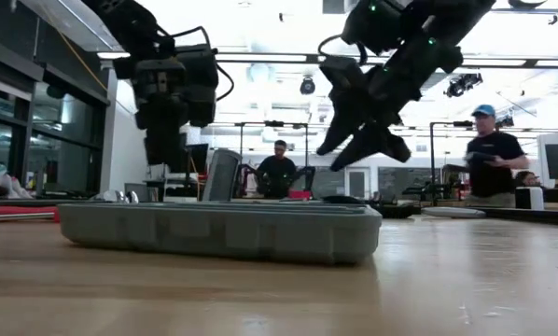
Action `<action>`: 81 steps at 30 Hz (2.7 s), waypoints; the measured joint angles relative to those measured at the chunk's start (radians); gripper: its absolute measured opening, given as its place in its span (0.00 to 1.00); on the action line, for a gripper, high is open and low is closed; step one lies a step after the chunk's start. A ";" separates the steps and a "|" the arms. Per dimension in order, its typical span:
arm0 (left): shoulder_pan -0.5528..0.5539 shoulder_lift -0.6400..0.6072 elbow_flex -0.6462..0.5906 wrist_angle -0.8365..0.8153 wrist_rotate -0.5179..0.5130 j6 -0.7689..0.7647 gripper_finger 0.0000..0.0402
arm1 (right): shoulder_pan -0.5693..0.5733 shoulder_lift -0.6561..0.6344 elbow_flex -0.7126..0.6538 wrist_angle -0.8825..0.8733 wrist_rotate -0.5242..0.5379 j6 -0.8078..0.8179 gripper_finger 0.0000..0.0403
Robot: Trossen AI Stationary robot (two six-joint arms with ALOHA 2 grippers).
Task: Prefit tool cases
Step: Remove the set of screwdriver bits from the gray tool box
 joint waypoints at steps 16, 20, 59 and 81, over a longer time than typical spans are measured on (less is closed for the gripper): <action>-0.446 0.000 -0.109 0.431 -0.193 -0.460 0.17 | 0.285 0.027 0.001 -0.080 0.047 0.091 0.33; -0.551 0.000 -0.108 0.548 -0.354 -0.483 0.17 | 0.378 0.027 0.001 -0.076 0.108 0.165 0.33; -0.425 0.489 0.217 0.760 -0.294 -0.517 0.17 | 0.631 0.017 0.002 -0.161 0.278 0.455 0.33; -0.436 0.231 0.226 0.532 -0.370 -0.413 0.17 | 0.513 0.002 0.002 -0.143 0.197 0.288 0.33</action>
